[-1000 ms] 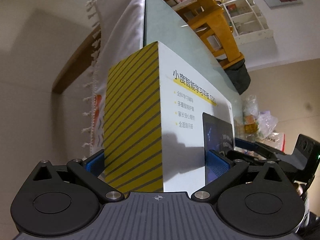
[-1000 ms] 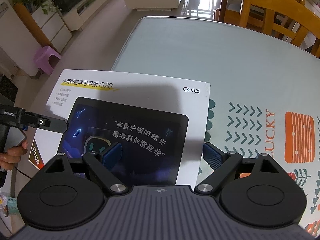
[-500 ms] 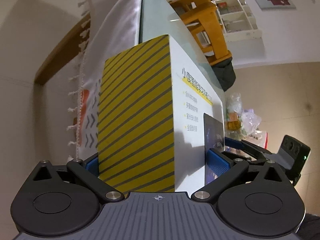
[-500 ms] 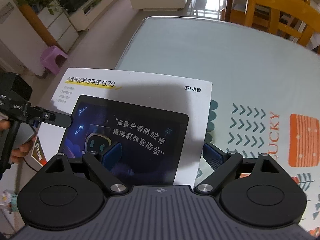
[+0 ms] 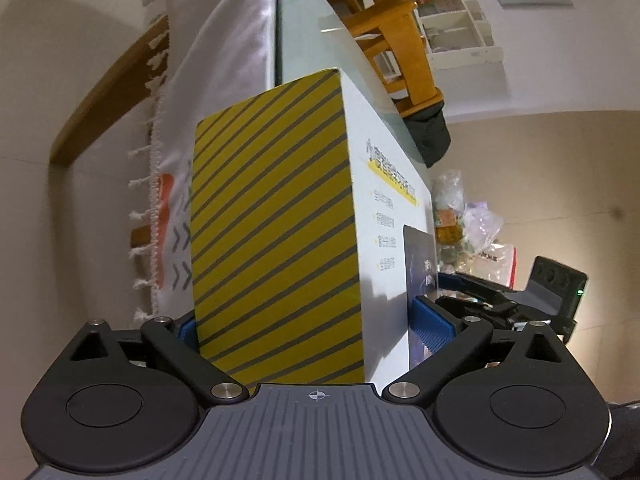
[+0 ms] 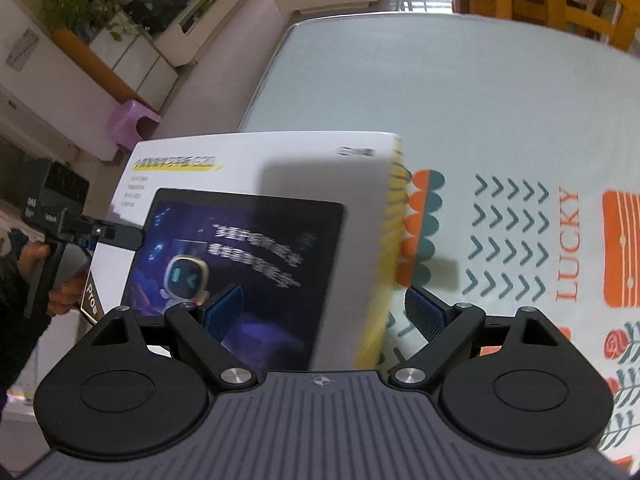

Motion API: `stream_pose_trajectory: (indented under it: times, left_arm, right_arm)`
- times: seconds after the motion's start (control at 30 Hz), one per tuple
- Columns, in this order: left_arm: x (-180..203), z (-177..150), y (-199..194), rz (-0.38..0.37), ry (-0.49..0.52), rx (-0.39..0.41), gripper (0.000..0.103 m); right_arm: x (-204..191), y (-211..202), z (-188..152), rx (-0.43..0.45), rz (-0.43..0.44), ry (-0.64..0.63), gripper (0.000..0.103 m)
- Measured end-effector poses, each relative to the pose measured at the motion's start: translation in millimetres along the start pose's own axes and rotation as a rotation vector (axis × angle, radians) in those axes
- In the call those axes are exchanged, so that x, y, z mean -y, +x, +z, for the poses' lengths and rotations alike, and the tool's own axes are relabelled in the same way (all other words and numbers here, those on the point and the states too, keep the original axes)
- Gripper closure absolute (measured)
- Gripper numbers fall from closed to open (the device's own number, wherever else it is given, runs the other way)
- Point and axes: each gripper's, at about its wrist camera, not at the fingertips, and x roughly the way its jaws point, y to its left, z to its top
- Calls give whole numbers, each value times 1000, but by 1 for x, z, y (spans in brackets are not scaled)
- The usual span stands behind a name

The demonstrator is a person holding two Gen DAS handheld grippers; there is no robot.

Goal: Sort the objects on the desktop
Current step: 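Close both grippers on the box ends and lift it off the table, then carry the tablet box between both grippers, turning it over the table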

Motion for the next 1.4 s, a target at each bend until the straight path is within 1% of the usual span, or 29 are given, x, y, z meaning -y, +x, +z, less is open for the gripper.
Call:
stream_pose_trajectory:
  times: [0.07,0.27,0.37,0.53,0.7,0.8,0.87,0.97,1.13,1.4]
  left_arm:
    - [-5,-2,-4,-10,-7,6,1]
    - [-16,-3,-12,-28,-26,14,0]
    - [-15,-1,-12,-28,-23,11,0]
    - [-11,3,-6,-31,-15,-2,0]
    - [-7,3,-8,-13,-3,1,0]
    - [-12,3,-7,-29,-5,7,0]
    - [-16,3,-6,-47,-9,8,0]
    - [-18,4,-5,-64,-9,4,0]
    - [-22,7,-2,-76,-10,-13,0]
    - [-29,10,-3,-99,-7,-30,0]
  right_arm:
    - [10,0,-1,-4,35,44,0]
    - [37,12,1,-27,243,187,0]
    - [41,23,4,-54,292,240,0]
    - [38,40,9,-89,258,235,0]
    - [28,37,11,-87,237,178,0]
    - [24,35,10,-86,226,149,0]
    - [25,34,10,-75,223,153,0]
    - [30,35,8,-62,240,160,0]
    - [42,38,7,-73,286,195,0]
    - [49,39,8,-90,325,207,0]
